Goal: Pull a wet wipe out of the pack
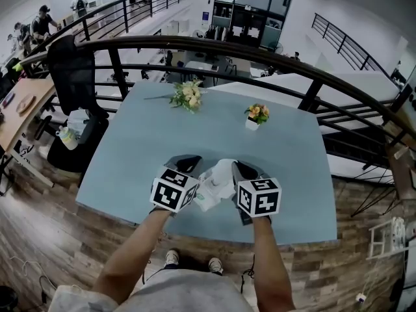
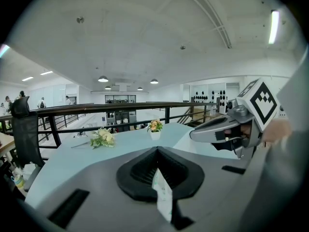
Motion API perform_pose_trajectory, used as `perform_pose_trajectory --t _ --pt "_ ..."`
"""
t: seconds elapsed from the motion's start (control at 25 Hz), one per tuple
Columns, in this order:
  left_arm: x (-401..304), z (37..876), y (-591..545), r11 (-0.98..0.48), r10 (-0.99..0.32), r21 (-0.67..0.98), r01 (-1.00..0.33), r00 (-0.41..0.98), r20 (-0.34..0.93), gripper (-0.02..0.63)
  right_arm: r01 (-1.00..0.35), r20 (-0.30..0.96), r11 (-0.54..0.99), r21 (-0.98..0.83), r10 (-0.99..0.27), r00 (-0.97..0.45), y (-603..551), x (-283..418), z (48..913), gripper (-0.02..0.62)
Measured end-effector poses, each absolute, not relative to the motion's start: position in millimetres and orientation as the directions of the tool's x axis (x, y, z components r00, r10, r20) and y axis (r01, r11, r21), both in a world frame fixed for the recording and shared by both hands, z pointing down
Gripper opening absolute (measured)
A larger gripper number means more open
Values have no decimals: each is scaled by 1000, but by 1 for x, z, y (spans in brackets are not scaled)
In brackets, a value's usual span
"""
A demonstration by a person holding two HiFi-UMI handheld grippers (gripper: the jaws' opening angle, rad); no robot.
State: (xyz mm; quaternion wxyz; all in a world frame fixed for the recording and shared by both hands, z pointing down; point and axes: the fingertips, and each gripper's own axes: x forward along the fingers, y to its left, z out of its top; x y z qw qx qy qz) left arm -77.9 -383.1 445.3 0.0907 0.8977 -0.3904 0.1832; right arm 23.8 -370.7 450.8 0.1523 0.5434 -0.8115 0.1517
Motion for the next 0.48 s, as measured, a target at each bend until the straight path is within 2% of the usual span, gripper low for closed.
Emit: perform_pose_trajectory --t 0.48 --pt "-75 426 -387 -665 -697 -2 -747 619 360 -5 -941 343 333 -64 -878 -334 -369 39 419 6"
